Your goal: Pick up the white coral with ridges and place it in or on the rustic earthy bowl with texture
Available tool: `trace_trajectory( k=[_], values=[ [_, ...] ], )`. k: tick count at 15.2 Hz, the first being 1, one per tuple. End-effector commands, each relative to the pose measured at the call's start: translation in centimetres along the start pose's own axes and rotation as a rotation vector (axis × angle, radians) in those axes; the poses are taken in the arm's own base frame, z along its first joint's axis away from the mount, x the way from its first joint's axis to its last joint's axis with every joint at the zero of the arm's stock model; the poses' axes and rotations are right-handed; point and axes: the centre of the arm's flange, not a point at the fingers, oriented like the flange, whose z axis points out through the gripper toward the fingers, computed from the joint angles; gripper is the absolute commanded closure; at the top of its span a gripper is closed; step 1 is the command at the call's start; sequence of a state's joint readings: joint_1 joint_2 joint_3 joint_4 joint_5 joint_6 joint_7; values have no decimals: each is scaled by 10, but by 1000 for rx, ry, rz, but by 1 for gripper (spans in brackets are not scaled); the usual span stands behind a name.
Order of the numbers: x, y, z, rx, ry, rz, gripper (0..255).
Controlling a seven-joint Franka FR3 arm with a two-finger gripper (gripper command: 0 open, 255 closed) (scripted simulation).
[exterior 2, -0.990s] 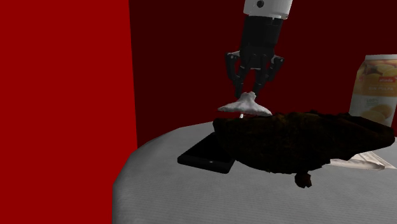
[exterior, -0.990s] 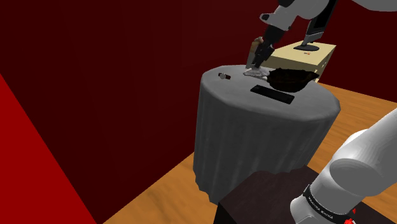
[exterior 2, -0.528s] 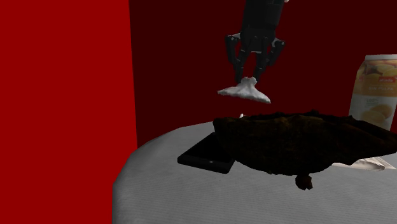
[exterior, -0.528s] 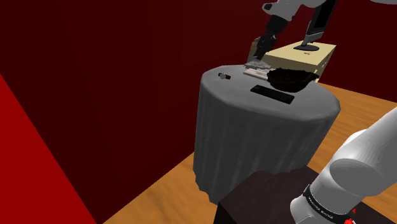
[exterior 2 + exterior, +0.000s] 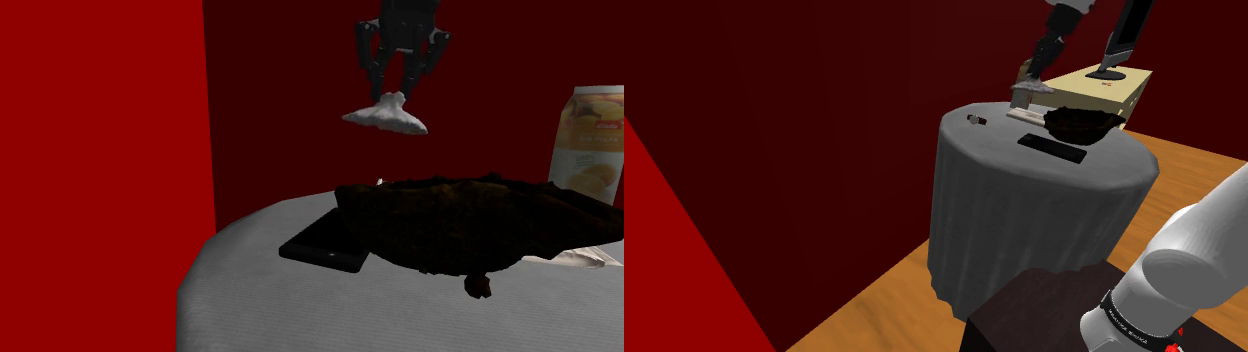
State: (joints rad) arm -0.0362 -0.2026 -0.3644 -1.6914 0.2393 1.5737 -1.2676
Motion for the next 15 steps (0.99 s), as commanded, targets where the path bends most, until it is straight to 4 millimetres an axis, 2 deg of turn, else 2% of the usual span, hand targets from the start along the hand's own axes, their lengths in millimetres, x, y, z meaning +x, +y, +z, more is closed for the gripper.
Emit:
trace_trajectory(
  k=[1,10,15],
  values=[
    [2,0,-11,0,0,0,255],
    [17,-1,-54,0,0,0,255],
    [-36,-17,-90,0,0,0,255]
  ],
)
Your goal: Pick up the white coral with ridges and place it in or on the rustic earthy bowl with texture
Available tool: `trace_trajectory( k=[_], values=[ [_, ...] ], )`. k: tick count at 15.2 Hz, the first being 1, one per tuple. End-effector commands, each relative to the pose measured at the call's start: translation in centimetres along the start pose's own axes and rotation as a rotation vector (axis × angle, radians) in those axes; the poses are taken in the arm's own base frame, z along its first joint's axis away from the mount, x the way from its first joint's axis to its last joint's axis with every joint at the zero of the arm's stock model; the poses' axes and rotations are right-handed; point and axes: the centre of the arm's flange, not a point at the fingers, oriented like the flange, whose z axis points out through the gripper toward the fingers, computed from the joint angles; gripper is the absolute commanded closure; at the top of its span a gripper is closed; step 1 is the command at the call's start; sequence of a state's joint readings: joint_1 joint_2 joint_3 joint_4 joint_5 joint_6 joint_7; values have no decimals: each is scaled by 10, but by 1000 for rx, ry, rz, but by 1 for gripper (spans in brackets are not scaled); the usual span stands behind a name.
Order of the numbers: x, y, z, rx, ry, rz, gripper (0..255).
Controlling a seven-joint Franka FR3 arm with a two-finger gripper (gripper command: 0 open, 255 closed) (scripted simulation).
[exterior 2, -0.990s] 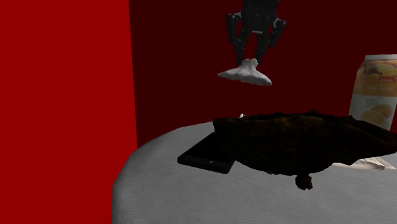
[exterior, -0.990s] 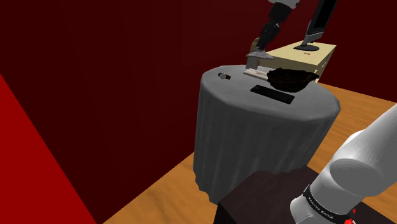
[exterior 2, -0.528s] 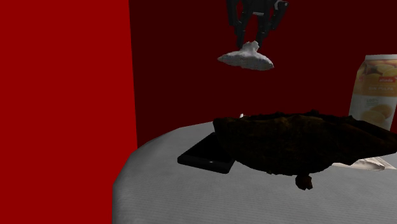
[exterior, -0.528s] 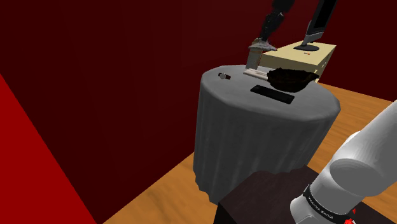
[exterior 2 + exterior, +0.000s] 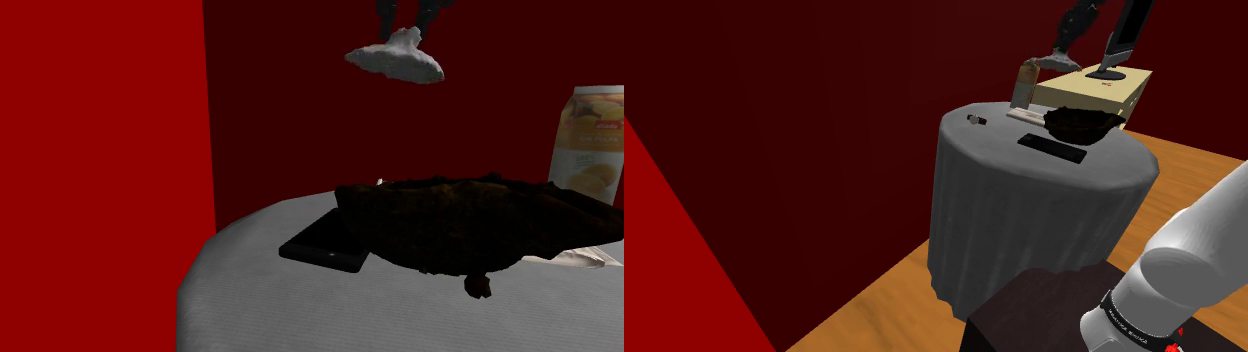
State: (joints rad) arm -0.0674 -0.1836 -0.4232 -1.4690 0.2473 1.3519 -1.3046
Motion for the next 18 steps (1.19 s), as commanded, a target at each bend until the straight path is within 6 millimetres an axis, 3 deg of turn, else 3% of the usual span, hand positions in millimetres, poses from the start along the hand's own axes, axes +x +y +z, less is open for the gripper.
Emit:
trace_trajectory(
  k=[1,7,18],
  values=[
    [-21,-6,-15,1,0,-1,255],
    [-80,-25,-56,1,0,-1,255],
    [-99,-23,-1,1,0,-1,255]
  ],
)
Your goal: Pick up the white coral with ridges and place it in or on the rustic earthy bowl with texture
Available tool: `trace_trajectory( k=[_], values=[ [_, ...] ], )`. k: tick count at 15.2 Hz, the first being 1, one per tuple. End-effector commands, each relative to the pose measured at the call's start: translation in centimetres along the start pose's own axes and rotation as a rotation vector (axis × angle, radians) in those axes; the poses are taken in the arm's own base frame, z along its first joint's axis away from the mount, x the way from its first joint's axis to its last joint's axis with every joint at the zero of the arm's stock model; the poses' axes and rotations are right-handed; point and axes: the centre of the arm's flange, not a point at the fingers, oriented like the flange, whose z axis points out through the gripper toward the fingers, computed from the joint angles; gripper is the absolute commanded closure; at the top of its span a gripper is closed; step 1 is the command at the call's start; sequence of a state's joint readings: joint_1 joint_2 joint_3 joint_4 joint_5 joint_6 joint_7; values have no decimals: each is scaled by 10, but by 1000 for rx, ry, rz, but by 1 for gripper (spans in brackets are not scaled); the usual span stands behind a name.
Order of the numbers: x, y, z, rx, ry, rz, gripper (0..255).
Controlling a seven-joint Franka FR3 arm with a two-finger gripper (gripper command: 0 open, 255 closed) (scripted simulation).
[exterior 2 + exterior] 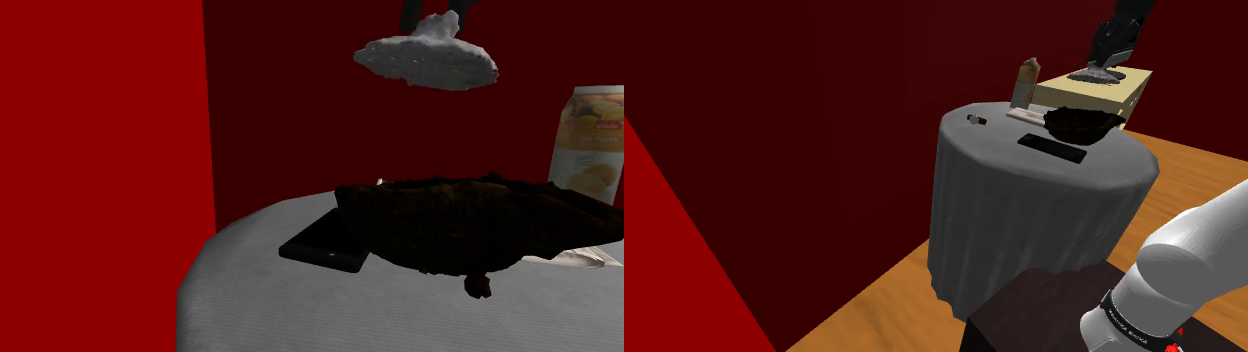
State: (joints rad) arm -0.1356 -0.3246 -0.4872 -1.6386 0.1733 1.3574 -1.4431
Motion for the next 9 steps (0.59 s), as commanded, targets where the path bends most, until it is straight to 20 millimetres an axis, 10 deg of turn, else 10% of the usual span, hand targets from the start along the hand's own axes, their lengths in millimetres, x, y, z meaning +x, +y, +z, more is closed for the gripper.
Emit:
trace_trajectory(
  k=[1,9],
  values=[
    [-4,0,10,-1,0,0,255],
    [-17,1,50,-1,0,0,255]
  ],
)
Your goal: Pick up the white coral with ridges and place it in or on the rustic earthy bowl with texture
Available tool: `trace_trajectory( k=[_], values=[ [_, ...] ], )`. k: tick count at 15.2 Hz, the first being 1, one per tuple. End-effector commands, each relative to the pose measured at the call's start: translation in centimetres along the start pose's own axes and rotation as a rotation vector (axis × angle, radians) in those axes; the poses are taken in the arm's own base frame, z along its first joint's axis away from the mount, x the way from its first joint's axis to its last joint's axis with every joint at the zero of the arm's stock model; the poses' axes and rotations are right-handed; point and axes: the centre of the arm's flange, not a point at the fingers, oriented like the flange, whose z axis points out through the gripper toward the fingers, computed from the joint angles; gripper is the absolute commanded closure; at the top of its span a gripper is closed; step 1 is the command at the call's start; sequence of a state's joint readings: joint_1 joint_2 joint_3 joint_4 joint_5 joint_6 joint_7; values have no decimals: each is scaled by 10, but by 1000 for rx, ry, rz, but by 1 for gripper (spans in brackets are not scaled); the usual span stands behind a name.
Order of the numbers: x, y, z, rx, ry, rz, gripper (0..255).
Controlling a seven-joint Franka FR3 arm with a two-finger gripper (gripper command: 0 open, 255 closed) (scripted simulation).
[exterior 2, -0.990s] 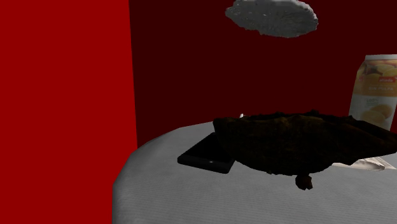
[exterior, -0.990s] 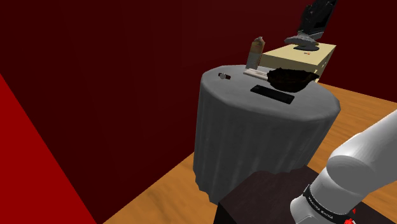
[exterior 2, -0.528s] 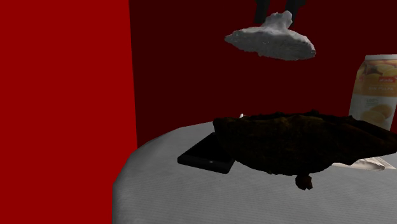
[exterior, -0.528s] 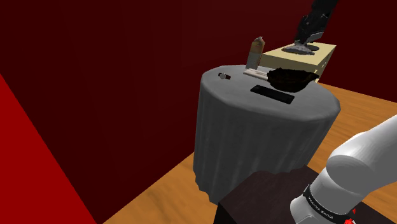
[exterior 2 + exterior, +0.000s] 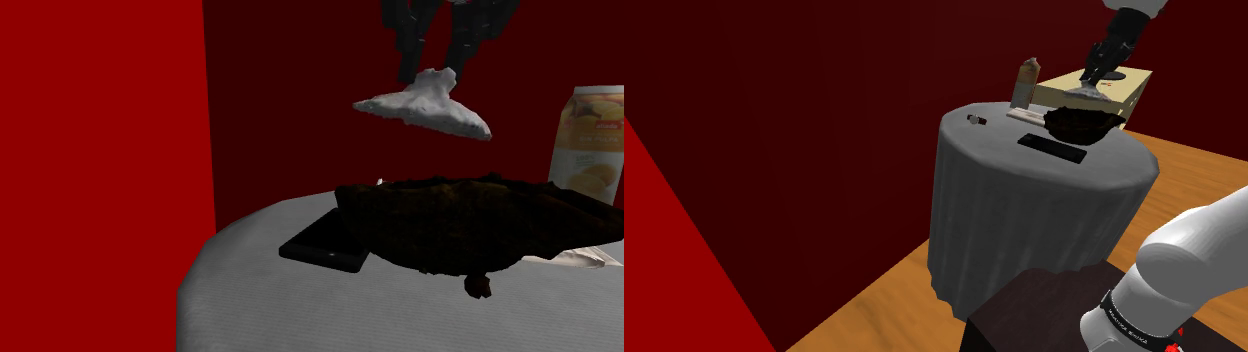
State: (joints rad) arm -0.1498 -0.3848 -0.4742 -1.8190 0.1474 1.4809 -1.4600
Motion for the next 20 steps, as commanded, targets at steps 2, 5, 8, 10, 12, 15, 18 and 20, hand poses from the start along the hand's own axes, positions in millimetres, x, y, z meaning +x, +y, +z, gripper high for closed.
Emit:
trace_trajectory(
  k=[2,5,8,10,12,15,18,20],
  values=[
    [-3,0,13,-1,0,0,255],
    [-3,0,13,-1,0,0,255],
    [-3,0,13,-1,0,0,255],
    [-3,0,13,-1,0,0,0],
    [-3,0,13,-1,0,0,0],
    [-3,0,13,-1,0,0,0],
    [-3,0,-27,-1,0,0,0],
    [-3,0,-37,-1,0,0,0]
  ],
)
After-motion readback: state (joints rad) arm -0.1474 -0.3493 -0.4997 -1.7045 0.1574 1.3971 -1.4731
